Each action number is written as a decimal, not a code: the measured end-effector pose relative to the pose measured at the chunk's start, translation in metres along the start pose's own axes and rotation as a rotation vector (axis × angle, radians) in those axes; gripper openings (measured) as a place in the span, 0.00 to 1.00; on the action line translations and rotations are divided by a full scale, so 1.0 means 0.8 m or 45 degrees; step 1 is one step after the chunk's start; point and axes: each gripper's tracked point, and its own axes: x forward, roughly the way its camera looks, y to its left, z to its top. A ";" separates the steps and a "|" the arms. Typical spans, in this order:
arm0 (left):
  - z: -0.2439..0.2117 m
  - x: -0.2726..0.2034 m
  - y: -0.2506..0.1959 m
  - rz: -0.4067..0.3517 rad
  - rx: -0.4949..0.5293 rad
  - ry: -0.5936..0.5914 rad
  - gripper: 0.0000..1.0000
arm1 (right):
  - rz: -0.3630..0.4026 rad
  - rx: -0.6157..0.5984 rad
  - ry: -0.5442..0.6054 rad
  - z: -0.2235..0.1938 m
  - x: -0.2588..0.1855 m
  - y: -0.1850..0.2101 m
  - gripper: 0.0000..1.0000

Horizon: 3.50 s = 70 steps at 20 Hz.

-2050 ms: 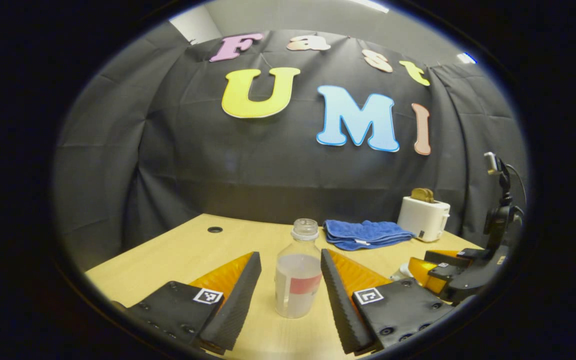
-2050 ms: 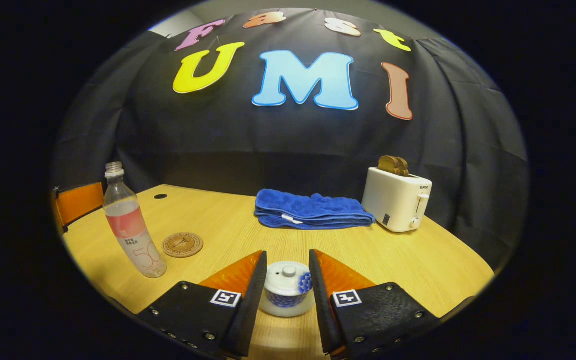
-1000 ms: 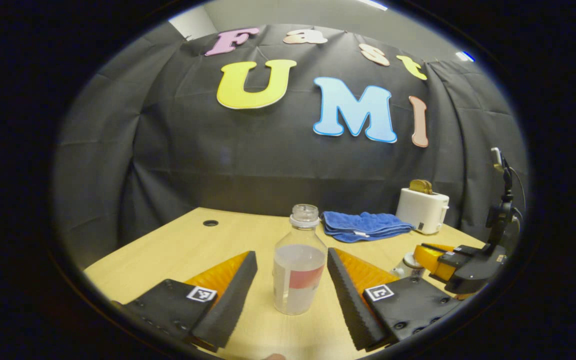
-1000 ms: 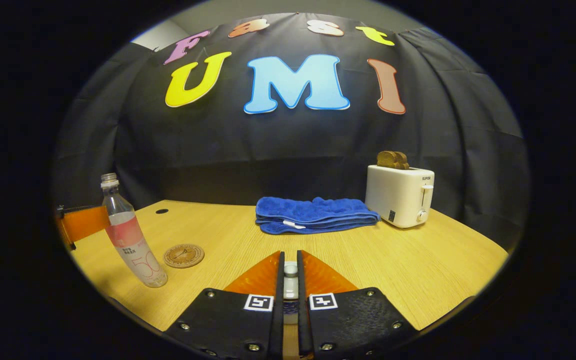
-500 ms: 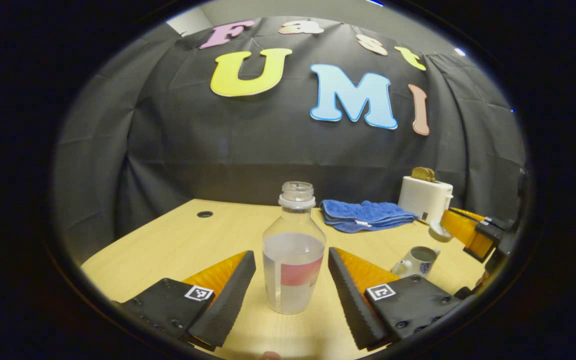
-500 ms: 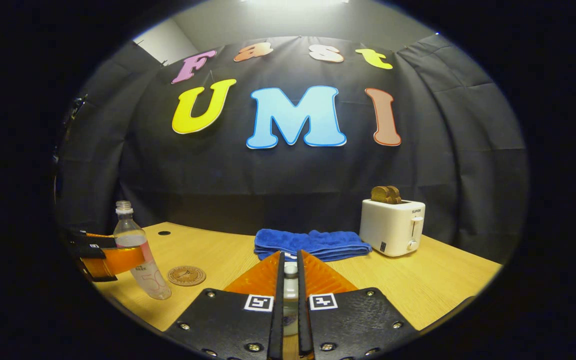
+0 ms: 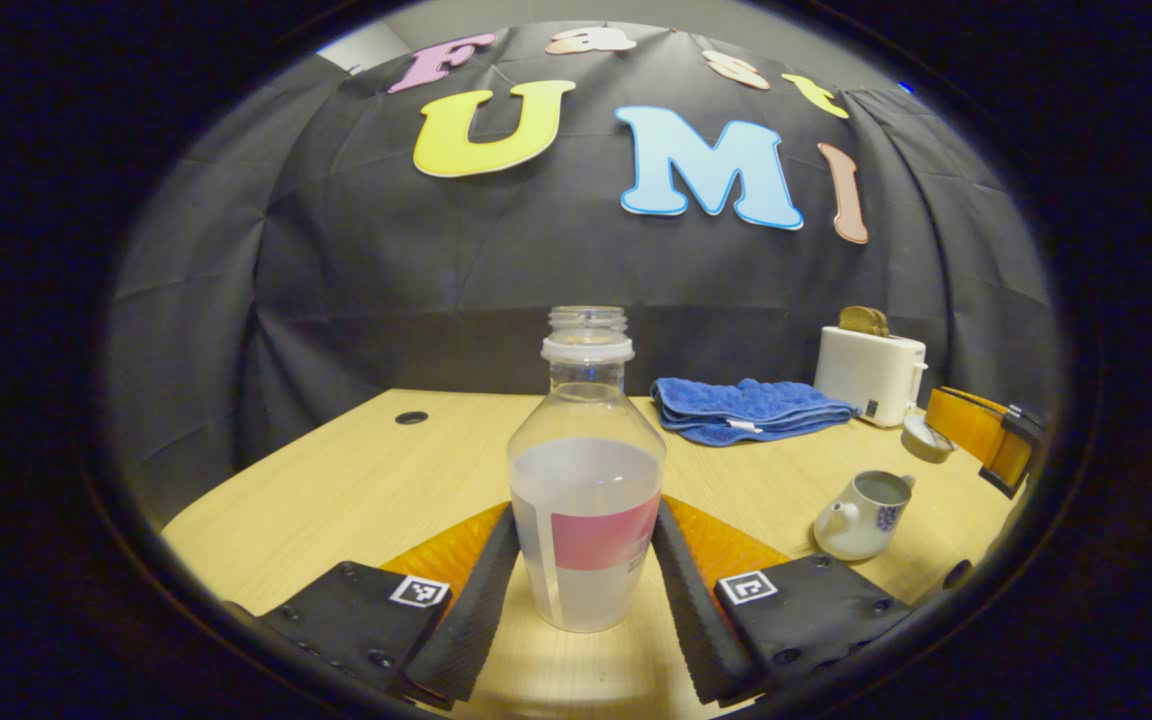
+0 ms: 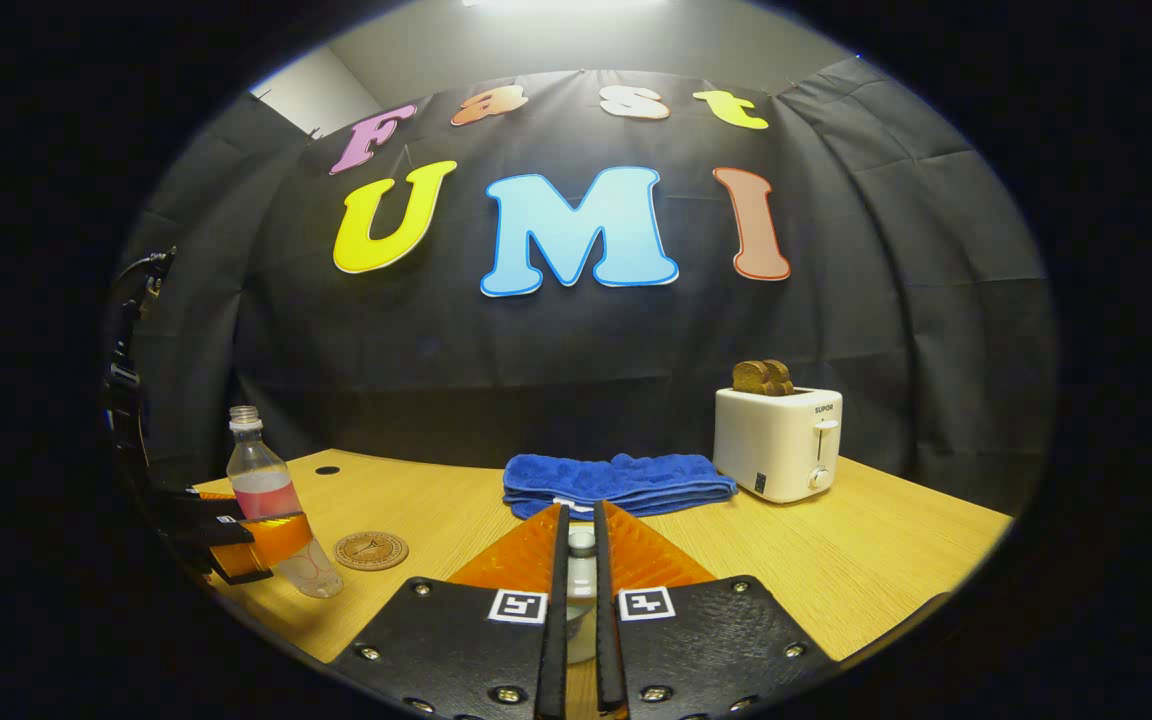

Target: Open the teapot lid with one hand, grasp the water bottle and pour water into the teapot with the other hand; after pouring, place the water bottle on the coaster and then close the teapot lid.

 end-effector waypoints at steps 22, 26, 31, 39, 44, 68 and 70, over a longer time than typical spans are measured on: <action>0.065 0.007 -0.050 0.020 0.921 -0.068 0.85 | -0.205 0.085 -0.061 0.008 -0.036 -0.103 0.12; 0.070 0.009 -0.077 0.005 1.105 -0.088 0.86 | -0.249 0.126 -0.071 0.009 -0.045 -0.124 0.12; 0.070 0.015 -0.112 -0.038 1.278 -0.099 0.86 | -0.289 0.148 -0.078 0.007 -0.054 -0.144 0.12; 0.083 0.021 -0.128 -0.019 1.637 -0.124 0.86 | -0.293 0.194 -0.067 0.001 -0.060 -0.151 0.12; 0.081 0.035 -0.139 -0.023 1.793 -0.129 0.85 | -0.287 0.195 -0.064 0.000 -0.060 -0.150 0.12; 0.091 0.035 -0.170 0.009 2.351 -0.218 0.86 | -0.282 0.195 -0.058 -0.002 -0.061 -0.149 0.12; 0.093 0.035 -0.170 0.012 2.377 -0.220 0.86 | -0.283 0.196 -0.057 -0.001 -0.061 -0.149 0.12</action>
